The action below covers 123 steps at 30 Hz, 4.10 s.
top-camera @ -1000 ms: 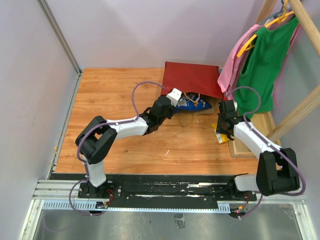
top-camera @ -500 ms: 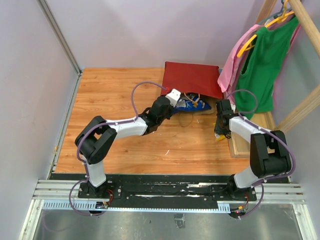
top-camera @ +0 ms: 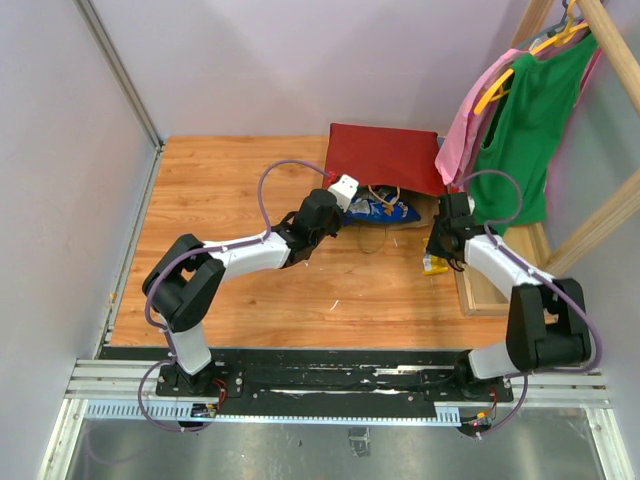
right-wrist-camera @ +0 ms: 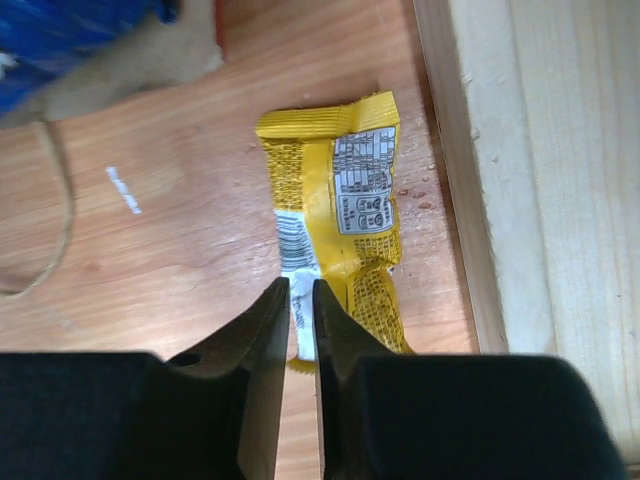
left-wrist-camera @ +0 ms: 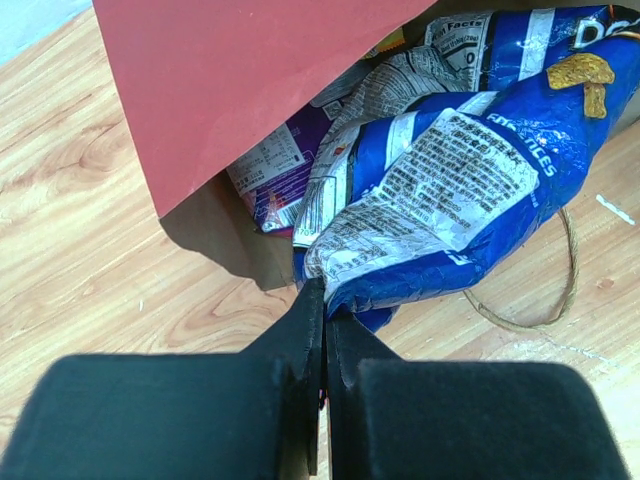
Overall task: Take the snacks out of the paper bag
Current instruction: Adjust the snack at the center of the board.
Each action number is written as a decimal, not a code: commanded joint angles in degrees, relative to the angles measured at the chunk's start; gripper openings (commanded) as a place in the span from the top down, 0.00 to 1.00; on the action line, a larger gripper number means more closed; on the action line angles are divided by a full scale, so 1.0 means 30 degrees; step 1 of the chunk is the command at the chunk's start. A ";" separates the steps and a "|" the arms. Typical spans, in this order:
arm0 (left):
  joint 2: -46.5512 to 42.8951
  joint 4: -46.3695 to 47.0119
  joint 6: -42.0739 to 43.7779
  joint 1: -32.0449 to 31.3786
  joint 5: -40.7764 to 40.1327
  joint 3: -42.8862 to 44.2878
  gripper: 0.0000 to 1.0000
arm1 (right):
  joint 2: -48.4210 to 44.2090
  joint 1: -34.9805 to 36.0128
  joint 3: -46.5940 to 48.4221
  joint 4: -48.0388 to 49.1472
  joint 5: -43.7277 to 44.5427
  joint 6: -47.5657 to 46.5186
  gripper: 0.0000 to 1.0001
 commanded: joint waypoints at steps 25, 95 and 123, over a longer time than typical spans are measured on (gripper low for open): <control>-0.1029 -0.0511 -0.0172 0.0147 0.0211 0.0132 0.99 | -0.3561 -0.1122 -0.1946 -0.1504 -0.1370 0.0479 0.99; -0.1673 -0.0997 -0.0512 0.0147 0.1274 -0.0807 0.99 | 0.2920 -0.2850 0.1968 -0.6446 -0.0133 2.3382 0.01; -0.2919 -0.2599 -0.0246 0.0158 0.1308 0.0174 1.00 | -0.2901 -0.2912 0.4223 -0.9354 0.1169 1.8806 0.02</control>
